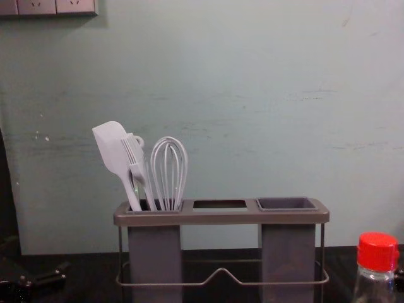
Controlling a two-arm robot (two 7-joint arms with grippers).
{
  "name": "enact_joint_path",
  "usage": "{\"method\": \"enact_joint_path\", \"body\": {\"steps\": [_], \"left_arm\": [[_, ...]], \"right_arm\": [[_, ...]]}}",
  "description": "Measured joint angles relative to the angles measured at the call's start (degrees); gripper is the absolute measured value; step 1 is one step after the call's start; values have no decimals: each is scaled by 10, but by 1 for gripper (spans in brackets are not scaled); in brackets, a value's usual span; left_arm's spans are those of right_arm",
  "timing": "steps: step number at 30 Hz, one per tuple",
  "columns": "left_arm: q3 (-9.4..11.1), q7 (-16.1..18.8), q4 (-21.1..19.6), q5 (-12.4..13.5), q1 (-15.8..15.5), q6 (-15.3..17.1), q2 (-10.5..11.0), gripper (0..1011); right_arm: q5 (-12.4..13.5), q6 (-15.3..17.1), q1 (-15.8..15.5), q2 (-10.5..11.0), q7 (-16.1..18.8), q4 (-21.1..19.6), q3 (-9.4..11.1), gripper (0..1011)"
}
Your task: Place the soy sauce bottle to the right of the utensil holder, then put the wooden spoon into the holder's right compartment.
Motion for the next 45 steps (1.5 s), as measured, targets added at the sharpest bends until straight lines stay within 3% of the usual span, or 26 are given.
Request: {"method": "enact_joint_path", "body": {"steps": [42, 45], "left_arm": [[0, 0, 0, 0, 0, 0, 0, 1011], [0, 0, 0, 0, 0, 0, 0, 1011]], "right_arm": [[0, 0, 0, 0, 0, 0, 0, 1002], [-10, 1, -6, 2, -3, -9, 2, 1002]]}}
